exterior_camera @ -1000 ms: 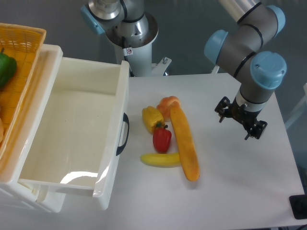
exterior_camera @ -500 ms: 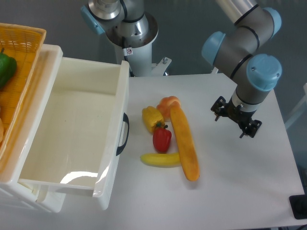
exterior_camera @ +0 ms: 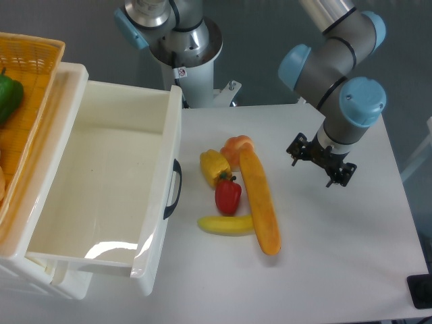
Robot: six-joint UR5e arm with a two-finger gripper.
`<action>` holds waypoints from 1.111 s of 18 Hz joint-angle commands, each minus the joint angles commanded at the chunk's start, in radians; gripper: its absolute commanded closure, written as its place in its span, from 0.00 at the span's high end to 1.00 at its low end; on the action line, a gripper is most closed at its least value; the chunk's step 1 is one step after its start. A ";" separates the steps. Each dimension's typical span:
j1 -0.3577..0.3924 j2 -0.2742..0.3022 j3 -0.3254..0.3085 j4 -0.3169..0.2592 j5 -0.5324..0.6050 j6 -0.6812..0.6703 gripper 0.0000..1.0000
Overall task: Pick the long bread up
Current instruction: 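Lower the open gripper over the middle of the bread loaf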
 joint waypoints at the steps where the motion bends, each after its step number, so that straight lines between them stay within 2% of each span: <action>1: -0.008 -0.003 0.006 -0.001 -0.002 -0.031 1.00; 6: -0.058 -0.023 0.012 0.002 -0.015 -0.293 1.00; 10: -0.089 -0.055 0.043 0.002 -0.032 -0.378 1.00; 14: -0.088 -0.055 0.054 0.003 -0.149 -0.477 1.00; 17: -0.109 -0.078 0.063 0.008 -0.153 -0.519 1.00; 20: -0.130 -0.104 0.071 0.037 -0.155 -0.563 1.00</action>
